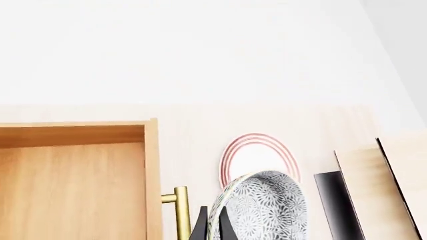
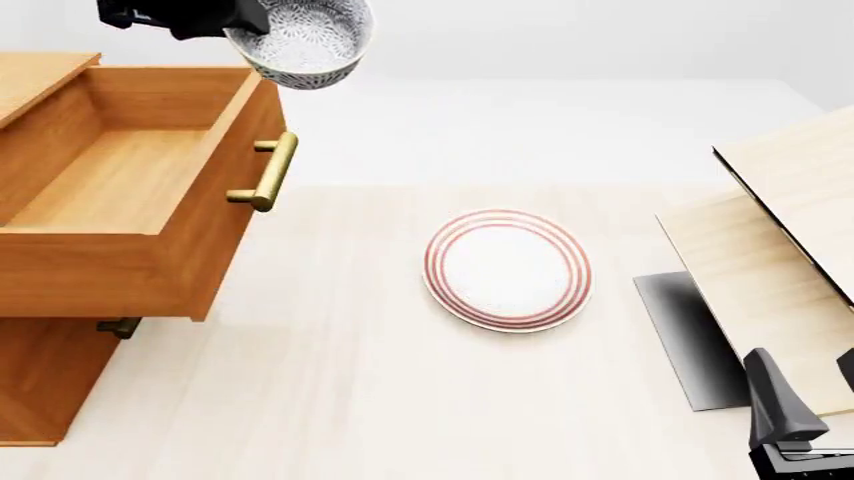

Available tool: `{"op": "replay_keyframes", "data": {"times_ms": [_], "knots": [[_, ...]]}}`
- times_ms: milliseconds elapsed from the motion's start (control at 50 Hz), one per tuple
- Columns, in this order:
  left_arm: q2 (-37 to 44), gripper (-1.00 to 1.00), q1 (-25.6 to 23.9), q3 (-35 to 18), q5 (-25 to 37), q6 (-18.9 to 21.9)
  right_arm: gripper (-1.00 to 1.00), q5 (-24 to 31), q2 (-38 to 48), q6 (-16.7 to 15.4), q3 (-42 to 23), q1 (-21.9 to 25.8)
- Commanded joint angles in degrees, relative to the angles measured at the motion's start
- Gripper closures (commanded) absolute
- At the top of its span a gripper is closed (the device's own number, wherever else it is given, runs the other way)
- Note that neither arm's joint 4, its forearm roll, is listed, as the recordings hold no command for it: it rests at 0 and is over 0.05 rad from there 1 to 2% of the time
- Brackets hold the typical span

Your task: Open the top drawer of the cabinet and put the bowl in it.

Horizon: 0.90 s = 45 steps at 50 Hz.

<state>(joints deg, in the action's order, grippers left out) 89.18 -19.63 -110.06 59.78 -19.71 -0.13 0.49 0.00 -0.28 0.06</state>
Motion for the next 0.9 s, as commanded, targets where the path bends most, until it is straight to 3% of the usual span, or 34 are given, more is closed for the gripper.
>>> {"op": "replay_keyframes", "data": {"times_ms": [20, 260, 900], "knots": [[-2.92, 1.0, 4.01, 0.96, 0.47, 0.08, -1.0, 0.02, -0.06, -0.02, 0.03, -0.01], [-5.45, 1.0, 7.66, 1.61, 1.76, -0.05, -1.0, 0.02, -0.05, 0.0, 0.03, -0.01], [-15.26, 1.0, 17.84, 12.22, 0.11, -3.57, -1.0, 0.02, -0.02, -0.02, 0.03, -0.02]]}}
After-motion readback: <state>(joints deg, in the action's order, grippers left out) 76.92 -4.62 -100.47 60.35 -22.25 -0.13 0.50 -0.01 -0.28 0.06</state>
